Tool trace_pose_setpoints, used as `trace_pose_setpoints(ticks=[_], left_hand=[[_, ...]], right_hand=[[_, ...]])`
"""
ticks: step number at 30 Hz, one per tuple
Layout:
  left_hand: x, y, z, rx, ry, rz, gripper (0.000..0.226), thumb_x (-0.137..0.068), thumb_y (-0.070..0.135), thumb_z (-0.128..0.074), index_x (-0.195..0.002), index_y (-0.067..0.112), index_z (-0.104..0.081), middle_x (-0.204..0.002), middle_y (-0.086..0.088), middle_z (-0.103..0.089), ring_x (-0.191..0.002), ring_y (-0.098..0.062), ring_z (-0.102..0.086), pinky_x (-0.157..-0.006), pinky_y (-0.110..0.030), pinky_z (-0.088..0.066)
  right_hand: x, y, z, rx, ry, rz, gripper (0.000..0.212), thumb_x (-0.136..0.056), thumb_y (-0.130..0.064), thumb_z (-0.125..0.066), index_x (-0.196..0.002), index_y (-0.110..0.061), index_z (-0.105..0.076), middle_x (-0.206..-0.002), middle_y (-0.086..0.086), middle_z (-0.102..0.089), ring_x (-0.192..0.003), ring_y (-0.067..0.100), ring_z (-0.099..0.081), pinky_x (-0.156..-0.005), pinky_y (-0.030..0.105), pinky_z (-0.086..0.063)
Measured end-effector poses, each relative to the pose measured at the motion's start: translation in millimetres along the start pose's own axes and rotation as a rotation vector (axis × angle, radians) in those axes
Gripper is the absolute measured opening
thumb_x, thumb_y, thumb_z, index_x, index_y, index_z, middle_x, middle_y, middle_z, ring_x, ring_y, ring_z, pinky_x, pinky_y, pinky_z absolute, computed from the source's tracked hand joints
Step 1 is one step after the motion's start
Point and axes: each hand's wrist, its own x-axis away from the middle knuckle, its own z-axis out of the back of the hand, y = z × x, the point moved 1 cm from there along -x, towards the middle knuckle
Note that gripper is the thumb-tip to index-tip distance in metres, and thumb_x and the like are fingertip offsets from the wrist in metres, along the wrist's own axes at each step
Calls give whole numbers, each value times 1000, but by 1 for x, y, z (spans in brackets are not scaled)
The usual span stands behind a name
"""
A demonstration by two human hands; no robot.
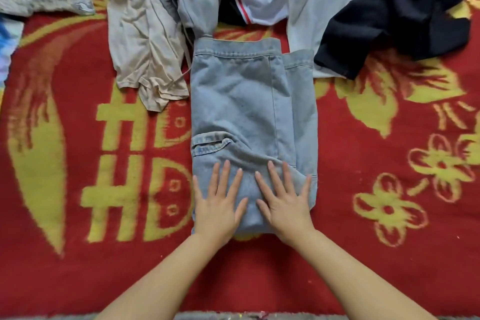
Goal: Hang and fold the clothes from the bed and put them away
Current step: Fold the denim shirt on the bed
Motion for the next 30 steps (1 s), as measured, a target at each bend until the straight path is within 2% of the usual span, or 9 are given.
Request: trace_pose_setpoints(ticks=[5,9,14,17,19,21,23,27,30], left_hand=[[-18,-25,-39,6,-114,-58,65,-88,57,-31,-145,27,-34,-155,-12,-25,-147,-16,-10,-100,-74,-23],[-24,-25,-34,-57,-155,-67,67,-87,58,-29,-145,25,-33,-154,-15,-26,-143,-24,-24,-101,-75,-22],[22,-27,-18,-107,-34,-263,86,-82,57,-47,-150,12,-20,-158,-18,-13,-147,-28,-14,-107,-70,-14],[37,-35,-24,-168,-172,-351,103,-59,40,-76,-147,8,-32,-152,-24,-27,-142,-33,-28,-104,-70,-26],[32,-35,-25,-172,-178,-270,97,-52,14,-79,-141,6,-42,-143,-28,-41,-134,-37,-41,-98,-67,-36],[24,-30,-27,-201,-168,-253,76,-61,1,-62,-136,3,-49,-138,-29,-45,-129,-37,-47,-97,-63,-42],[17,-23,-20,-222,-206,-257,65,-72,0,-45,-137,2,-47,-140,-31,-43,-131,-37,-44,-103,-56,-39],[10,-25,8,-206,-507,-213,81,-85,0,-46,-151,2,2,-157,-26,1,-147,-34,-2,-119,-42,-1],[13,-23,48,-28,-831,-216,67,-87,1,-44,-149,4,-18,-153,-24,-21,-140,-34,-28,-115,-38,-24]], right_hand=[[-8,20,-41,-67,-171,-35,59,-89,-52,-31,-144,-29,-35,-153,4,-34,-143,32,-21,-91,80,-23],[-12,19,-38,-59,-195,-18,63,-90,-56,-20,-148,-31,-16,-158,2,-8,-144,34,1,-99,79,-8],[29,9,-20,-15,-144,163,82,-76,-60,-53,-148,-26,-32,-157,13,-22,-144,40,-16,-100,79,-15],[45,8,-30,46,-267,223,110,-48,-52,-80,-146,-27,-37,-154,13,-30,-140,41,-28,-96,79,-20],[40,13,-33,62,-288,186,113,-41,-52,-87,-142,-26,-45,-150,13,-39,-134,43,-39,-93,78,-24],[31,14,-31,73,-273,149,100,-48,-40,-90,-139,-26,-50,-145,13,-46,-128,43,-47,-90,77,-31],[26,14,-25,89,-269,137,86,-62,-15,-84,-139,-26,-49,-145,13,-47,-128,43,-47,-90,77,-32],[23,14,0,54,-429,176,74,-91,0,-38,-153,-30,-12,-161,4,-7,-147,34,-8,-110,68,-2],[29,14,44,-182,-703,271,61,-90,-1,-35,-140,-35,-39,-148,4,-38,-136,27,-37,-109,56,-24]])
